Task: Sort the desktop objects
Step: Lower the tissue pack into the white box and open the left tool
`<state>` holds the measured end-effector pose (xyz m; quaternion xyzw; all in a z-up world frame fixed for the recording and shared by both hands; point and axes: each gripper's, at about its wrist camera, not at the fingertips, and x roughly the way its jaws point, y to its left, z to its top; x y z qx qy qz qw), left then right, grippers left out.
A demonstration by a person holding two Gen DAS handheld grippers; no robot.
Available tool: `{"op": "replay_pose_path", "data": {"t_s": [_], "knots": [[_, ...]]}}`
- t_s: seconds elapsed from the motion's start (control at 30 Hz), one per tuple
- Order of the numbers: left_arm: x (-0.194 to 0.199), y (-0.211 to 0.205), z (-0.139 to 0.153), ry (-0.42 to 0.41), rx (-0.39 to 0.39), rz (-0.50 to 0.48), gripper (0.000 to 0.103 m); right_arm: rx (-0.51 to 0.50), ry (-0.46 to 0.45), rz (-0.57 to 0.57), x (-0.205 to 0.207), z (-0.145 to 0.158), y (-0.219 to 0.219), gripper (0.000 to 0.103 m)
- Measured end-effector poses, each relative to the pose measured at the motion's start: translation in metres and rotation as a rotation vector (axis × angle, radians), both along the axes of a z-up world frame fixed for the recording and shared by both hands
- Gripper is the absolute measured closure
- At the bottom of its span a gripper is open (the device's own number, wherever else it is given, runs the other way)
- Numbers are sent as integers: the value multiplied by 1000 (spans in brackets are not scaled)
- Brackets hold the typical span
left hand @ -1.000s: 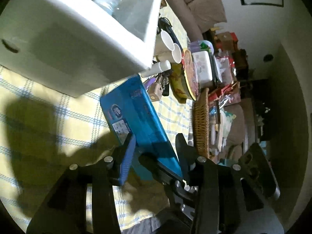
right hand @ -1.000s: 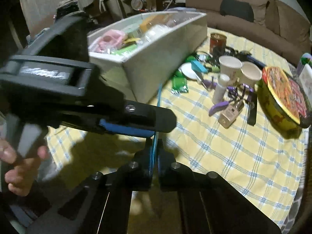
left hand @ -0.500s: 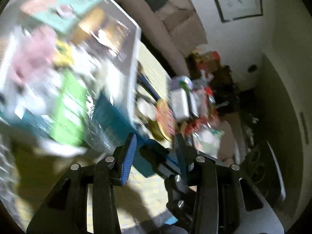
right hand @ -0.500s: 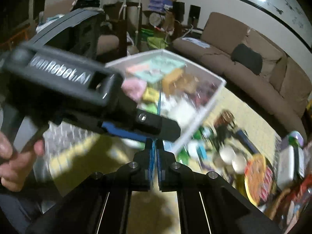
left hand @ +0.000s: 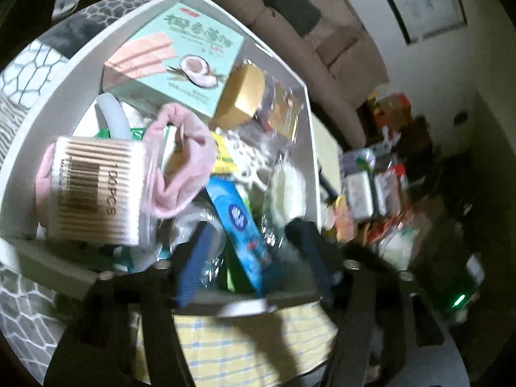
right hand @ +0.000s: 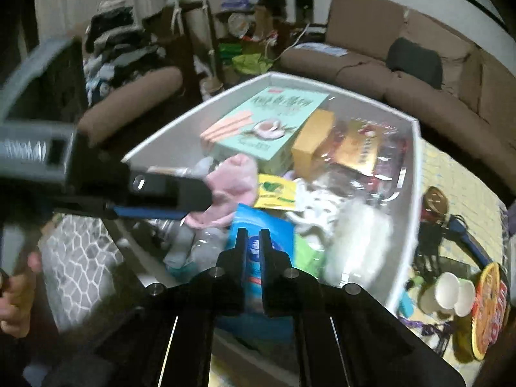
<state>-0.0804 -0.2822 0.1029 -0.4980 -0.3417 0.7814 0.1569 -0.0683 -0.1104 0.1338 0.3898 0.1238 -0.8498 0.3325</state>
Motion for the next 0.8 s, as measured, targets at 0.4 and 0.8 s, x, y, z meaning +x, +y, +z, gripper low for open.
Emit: {"op": "replay_pose_path", "data": {"t_s": [0.4, 0.8], "knots": [[32, 92, 34, 100, -172, -174, 0, -56, -17, -211, 25, 29, 154, 37], [63, 219, 33, 265, -344, -279, 0, -181, -96, -459, 46, -4, 301, 30]]}}
